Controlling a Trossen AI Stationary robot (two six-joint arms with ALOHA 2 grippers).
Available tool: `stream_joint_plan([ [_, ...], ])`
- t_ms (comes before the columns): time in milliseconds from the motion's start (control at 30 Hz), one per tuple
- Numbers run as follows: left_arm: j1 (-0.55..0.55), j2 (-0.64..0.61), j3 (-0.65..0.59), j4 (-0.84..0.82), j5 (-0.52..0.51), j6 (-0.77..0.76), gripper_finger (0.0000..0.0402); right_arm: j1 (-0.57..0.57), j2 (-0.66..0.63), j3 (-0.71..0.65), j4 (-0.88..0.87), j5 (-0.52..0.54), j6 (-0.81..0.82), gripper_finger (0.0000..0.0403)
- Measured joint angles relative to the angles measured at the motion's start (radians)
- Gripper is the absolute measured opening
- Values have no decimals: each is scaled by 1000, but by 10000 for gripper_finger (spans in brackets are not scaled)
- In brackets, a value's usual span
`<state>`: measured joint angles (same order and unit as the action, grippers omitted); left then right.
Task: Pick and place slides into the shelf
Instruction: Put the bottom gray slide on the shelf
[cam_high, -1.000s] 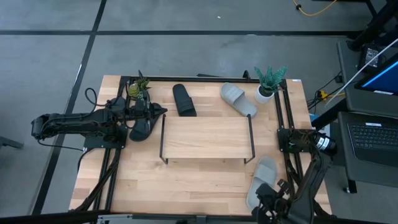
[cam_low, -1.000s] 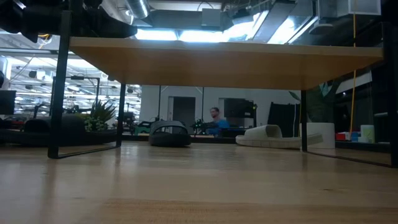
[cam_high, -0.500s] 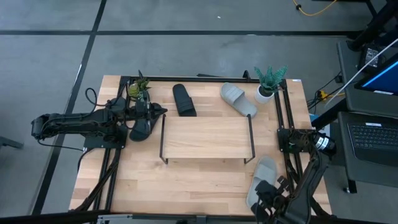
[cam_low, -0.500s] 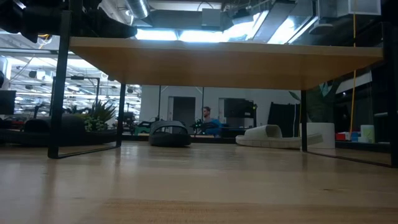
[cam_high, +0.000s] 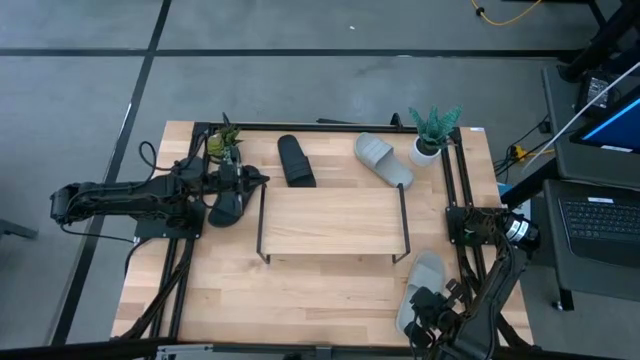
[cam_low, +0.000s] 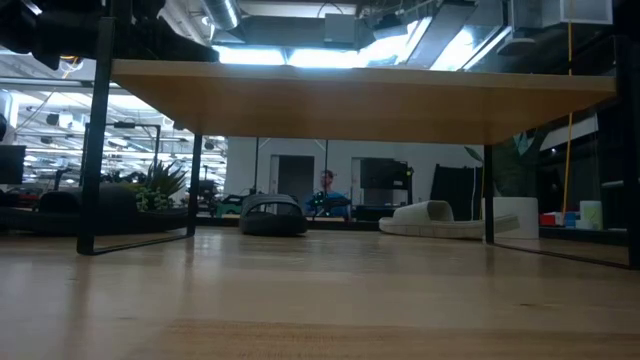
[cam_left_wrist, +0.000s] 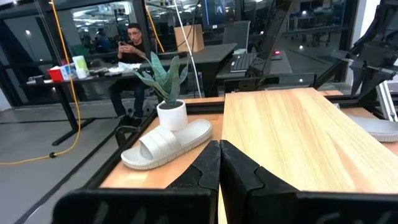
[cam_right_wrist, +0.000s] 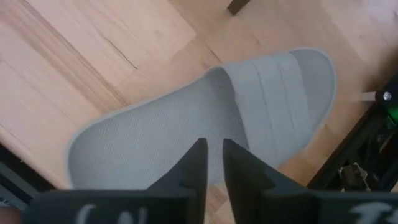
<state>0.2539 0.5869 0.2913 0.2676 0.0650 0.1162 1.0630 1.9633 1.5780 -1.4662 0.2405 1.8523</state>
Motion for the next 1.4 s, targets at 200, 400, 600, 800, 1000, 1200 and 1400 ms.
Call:
stream_joint_plan([
  [200,0,0,0,-1,0,0,0,0,0,0,0,1,-2,130],
  [400,0,0,0,-4,0,0,0,0,0,0,-11,2,-51,160],
  [600,0,0,0,-6,0,1,0,0,-2,-67,0,-3,-39,155],
  [800,0,0,0,-6,0,1,0,0,-2,-146,16,-6,-36,147],
  [1000,0,0,0,-6,0,17,0,0,-2,-190,43,-6,-102,146],
  [1200,0,0,0,-6,0,51,0,0,-1,-226,64,-6,-104,146],
  [1400,0,0,0,-6,0,51,0,0,-1,-227,55,-6,-103,146],
])
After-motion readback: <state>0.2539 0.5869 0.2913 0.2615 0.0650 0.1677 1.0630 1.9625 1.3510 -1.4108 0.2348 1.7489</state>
